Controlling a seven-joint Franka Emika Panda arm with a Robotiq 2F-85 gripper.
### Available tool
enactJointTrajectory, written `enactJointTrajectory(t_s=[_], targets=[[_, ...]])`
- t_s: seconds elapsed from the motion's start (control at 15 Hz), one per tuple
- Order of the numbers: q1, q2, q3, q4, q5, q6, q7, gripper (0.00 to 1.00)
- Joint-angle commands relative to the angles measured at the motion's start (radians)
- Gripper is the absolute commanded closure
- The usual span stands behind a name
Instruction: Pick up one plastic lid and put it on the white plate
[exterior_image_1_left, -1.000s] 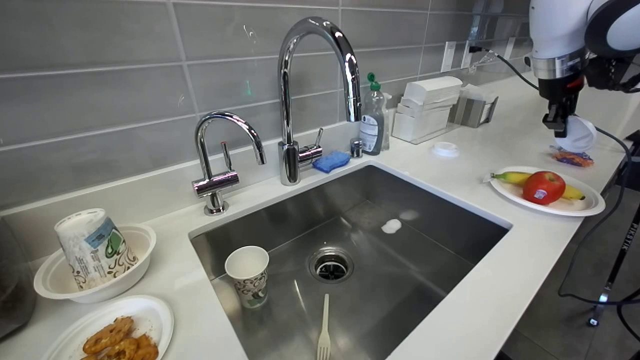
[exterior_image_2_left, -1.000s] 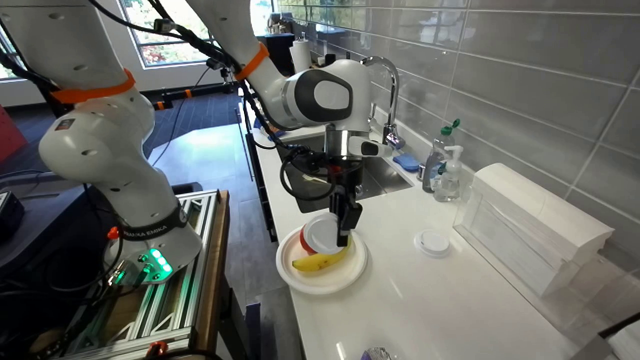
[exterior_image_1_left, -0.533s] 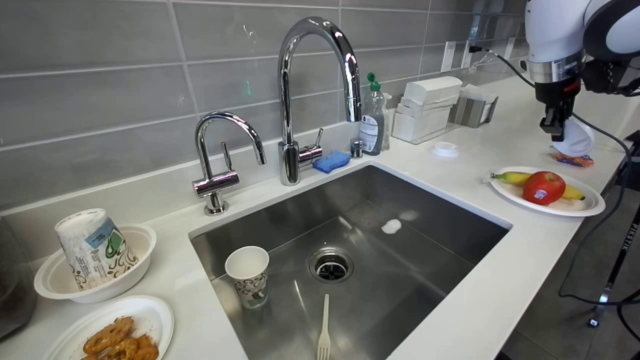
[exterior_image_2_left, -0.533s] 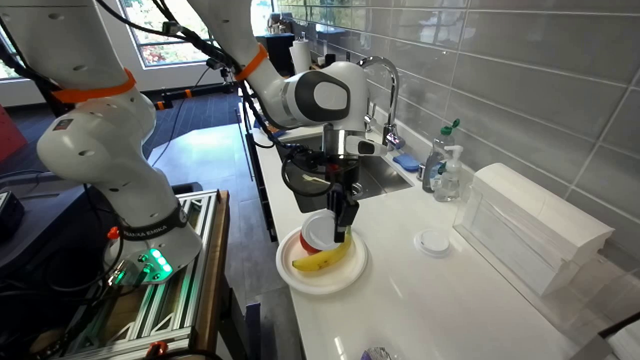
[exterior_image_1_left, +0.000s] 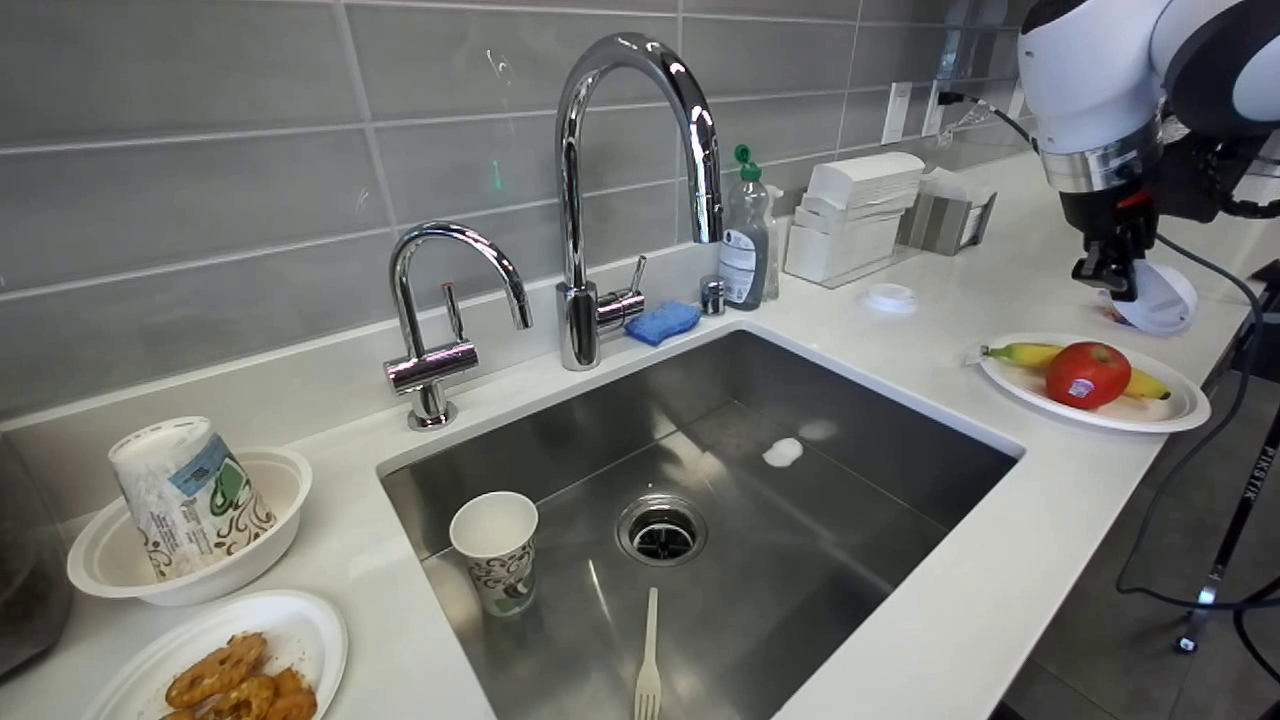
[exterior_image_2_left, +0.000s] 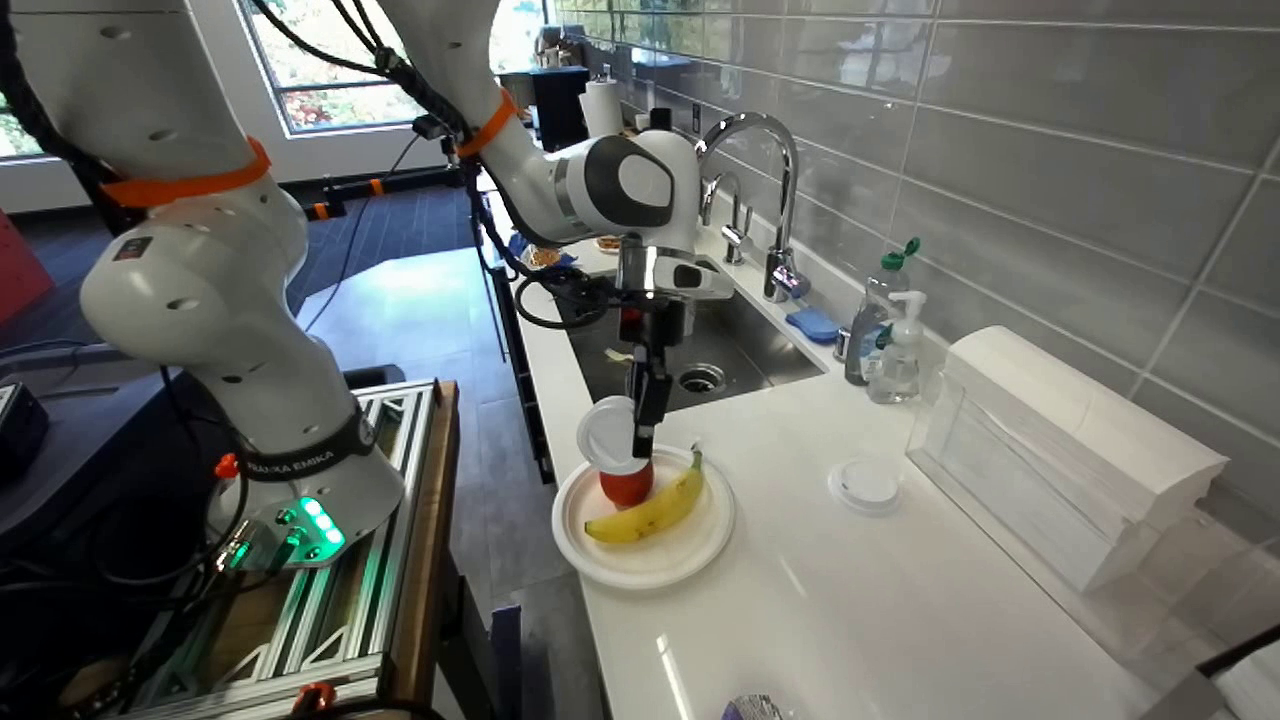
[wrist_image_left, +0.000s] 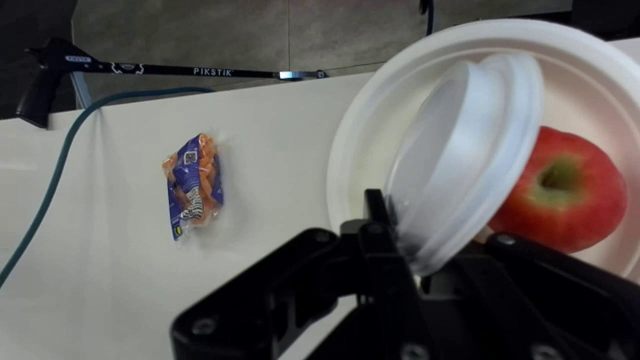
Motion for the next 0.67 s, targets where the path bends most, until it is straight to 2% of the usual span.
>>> enactJointTrajectory(t_s=[0.0, 0.33, 0.4, 0.6], targets=[[0.028, 0.003, 0.034, -0.018, -0.020, -0.056, 0.119, 0.97], [0.064, 0.034, 0.074, -0.003, -0.016, -0.117, 0.195, 0.96], [0.070, 0.040, 0.080, 0.002, -0.016, -0.125, 0.204, 0.70], [0.085, 0.066, 0.092, 0.022, -0.017, -0.127, 0.220, 0.49]])
